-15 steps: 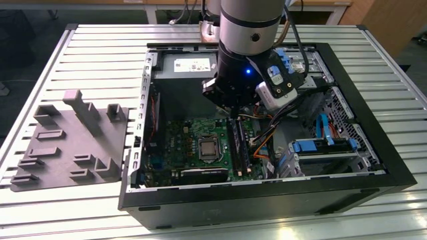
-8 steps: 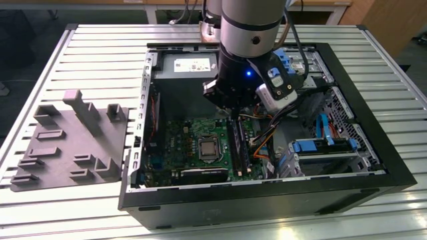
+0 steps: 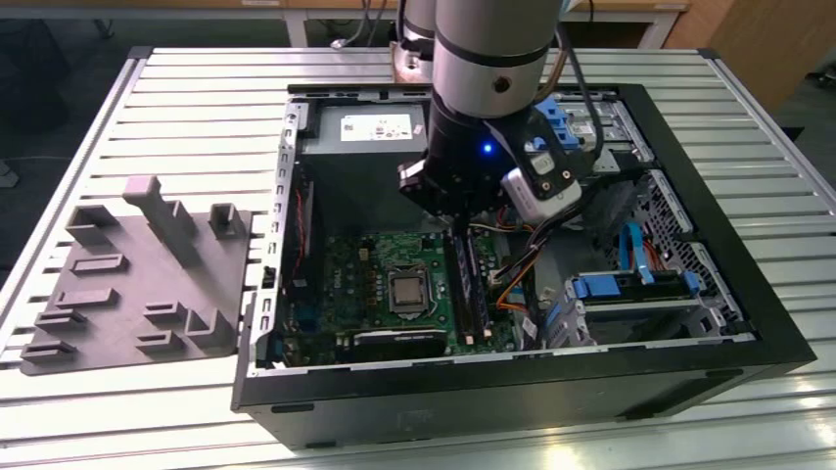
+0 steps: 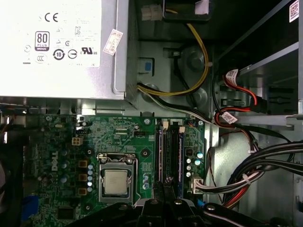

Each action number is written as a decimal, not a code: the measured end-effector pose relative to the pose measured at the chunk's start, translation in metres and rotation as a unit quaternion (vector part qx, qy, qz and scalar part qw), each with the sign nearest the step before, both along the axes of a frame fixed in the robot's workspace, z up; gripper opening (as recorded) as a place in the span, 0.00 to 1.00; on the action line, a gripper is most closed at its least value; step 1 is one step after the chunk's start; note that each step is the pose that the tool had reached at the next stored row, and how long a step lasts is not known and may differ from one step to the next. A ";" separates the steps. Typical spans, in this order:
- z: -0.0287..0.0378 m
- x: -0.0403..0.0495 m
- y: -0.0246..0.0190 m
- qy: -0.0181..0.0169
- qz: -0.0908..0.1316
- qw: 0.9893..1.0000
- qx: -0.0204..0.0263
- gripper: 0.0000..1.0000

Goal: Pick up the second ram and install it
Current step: 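Insert the second ram into the second slot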

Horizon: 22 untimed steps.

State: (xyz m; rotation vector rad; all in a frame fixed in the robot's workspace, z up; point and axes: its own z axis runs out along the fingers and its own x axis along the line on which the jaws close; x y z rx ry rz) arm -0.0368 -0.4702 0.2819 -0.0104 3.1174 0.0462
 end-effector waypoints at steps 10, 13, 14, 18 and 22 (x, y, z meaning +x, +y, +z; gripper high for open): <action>-0.0074 0.0004 0.0000 0.000 0.000 1.000 0.000 0.12; -0.0091 0.0004 0.0000 0.000 0.000 1.000 0.000 0.12; -0.0094 0.0004 0.0000 0.000 0.000 1.000 0.000 0.12; -0.0104 0.0004 0.0000 0.000 0.000 1.000 0.000 0.12; -0.0125 0.0004 0.0000 0.000 0.000 1.000 0.000 0.12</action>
